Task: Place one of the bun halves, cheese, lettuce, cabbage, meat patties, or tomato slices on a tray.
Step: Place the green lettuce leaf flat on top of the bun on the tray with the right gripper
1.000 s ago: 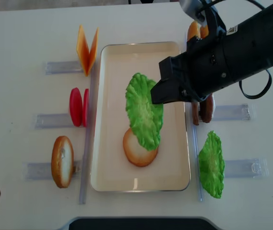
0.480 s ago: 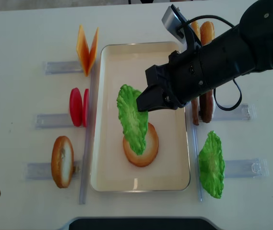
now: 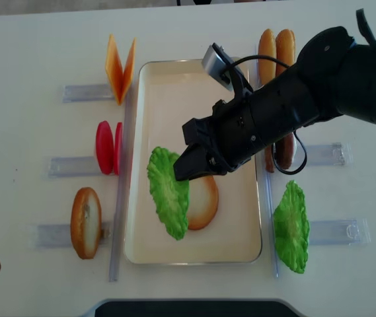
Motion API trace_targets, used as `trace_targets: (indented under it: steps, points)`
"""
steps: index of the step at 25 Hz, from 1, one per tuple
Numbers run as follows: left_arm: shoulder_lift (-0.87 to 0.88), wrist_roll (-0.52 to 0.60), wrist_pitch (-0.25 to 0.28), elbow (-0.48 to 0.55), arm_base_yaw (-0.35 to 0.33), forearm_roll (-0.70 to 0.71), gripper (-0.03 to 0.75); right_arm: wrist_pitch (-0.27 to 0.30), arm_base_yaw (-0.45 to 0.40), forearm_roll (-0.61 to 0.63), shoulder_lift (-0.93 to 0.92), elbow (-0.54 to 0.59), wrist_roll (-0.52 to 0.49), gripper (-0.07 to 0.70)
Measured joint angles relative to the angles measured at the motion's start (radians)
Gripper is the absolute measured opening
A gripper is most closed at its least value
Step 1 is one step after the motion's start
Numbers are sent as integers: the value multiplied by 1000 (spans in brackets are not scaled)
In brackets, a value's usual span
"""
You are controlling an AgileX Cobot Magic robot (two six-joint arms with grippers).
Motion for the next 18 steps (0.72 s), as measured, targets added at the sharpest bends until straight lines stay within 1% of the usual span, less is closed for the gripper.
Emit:
trace_targets:
  steps: [7, 13, 18]
  points:
    - [0, 0, 0, 0, 0, 0, 471, -13, 1, 24, 34, 0, -44, 35]
    - [0, 0, 0, 0, 0, 0, 471, -17, 1, 39, 70, 0, -60, 35]
    - [0, 0, 0, 0, 0, 0, 471, -23, -9, 91, 73, 0, -100, 35]
